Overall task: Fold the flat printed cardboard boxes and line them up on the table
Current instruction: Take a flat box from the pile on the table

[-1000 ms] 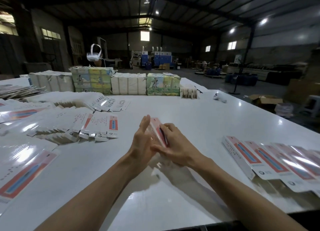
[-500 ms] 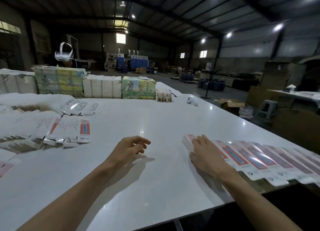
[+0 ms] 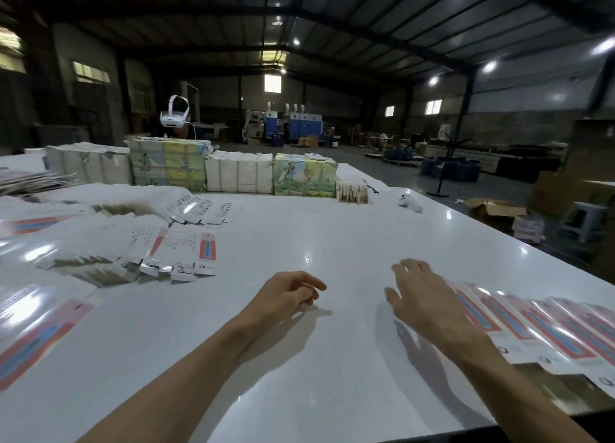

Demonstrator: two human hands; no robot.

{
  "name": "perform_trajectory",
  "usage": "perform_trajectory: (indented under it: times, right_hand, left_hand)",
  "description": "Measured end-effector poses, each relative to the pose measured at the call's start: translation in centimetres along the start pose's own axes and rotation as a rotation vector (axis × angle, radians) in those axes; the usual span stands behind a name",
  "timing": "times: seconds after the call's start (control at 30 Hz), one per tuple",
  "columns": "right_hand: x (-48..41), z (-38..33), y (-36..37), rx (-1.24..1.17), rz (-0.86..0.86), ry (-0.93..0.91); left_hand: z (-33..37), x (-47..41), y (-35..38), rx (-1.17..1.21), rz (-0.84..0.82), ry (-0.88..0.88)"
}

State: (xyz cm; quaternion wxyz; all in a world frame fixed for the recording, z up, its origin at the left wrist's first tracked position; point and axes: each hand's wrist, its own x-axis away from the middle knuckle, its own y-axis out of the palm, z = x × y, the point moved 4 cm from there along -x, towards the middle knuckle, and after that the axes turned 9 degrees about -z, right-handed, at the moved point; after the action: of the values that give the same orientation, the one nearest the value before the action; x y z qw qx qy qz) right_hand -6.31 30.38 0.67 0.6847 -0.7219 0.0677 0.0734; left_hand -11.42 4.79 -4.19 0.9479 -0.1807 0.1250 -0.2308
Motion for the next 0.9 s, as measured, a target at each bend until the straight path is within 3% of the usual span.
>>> perform_trajectory:
  times: [0.17,0.27,0.47,0.63,0.73,0.9]
  right_hand:
    - [-4.1,-9.2,1.1,-0.122,0.073,-0.241]
    - [-5.2,-12.4,2.5,-0.243,0.077,-0.282]
    - [-5.4,-13.1,5.8,-0.374,0.039,-0.317]
    - [-6.1,-12.4,6.5,-0.433,0.048,-0.326]
    - [-6.4,-12.4,6.7,-0.466,0.032,-0.324]
    - [-6.4,-12.3,6.9,-0.495,0.011,-0.326]
  left_hand:
    - [0.3,0.4,-0.7,0.140,0.067,-0.045]
    - [0.4,0.9,-2.7,0.101,0.094,-0.135]
    - [-0.1,4.9,-11.6,-0.387,0.354,-0.385]
    - [-1.2,12.0,-19.3,-0.868,0.377,-0.864]
    - [-1.6,16.7,-22.2,-0.982,0.412,-1.081]
    - [-1.9,21.3,-25.1,-1.007,0.505,-1.224]
